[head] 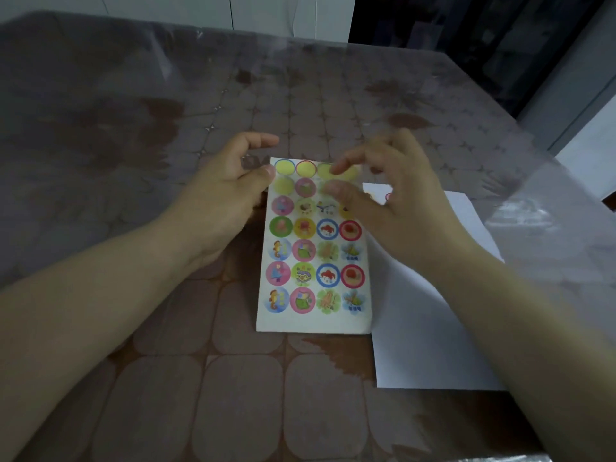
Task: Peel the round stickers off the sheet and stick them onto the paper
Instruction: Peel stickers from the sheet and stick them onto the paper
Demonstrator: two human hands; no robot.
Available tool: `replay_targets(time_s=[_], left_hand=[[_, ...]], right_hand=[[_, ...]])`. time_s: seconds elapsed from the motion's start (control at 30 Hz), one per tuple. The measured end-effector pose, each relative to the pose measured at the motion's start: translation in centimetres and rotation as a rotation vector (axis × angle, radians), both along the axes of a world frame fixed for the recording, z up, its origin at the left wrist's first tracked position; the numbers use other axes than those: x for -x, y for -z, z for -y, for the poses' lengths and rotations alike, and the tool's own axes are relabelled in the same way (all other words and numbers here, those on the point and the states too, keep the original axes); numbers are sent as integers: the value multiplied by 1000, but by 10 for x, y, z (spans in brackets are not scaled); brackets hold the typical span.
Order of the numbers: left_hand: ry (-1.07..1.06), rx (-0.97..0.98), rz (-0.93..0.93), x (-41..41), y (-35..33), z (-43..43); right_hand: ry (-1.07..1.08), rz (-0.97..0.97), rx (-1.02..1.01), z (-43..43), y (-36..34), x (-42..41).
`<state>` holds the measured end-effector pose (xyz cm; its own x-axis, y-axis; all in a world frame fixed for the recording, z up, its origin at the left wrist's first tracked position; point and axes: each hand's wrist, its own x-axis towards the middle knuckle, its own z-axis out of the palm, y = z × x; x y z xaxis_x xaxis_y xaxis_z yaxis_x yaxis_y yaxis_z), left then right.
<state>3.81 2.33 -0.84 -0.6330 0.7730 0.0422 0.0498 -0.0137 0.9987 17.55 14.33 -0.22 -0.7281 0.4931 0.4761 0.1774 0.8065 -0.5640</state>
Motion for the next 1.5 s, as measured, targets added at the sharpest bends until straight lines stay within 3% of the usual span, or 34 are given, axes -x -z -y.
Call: replay_targets(time_s=[0.1,0.3,0.53,0.67,0.83,1.5], left_hand=[[56,-15,28,-3,0,0],[135,-71,196,-11,-7,3],[129,-43,240,-11,-8,4],[150,-91,184,-12,-7,4],[171,-86,-78,-15,-9,7],[191,-100,-70,-12,-4,5]], right_hand=[[15,-35,-132,6,7,7],[18,-113,-124,9,9,8],[15,-171,-149,8,11,8],[42,-199,-121,9,11,7],[23,-167,-1,11,7,4],[1,-135,149,12,2,5]])
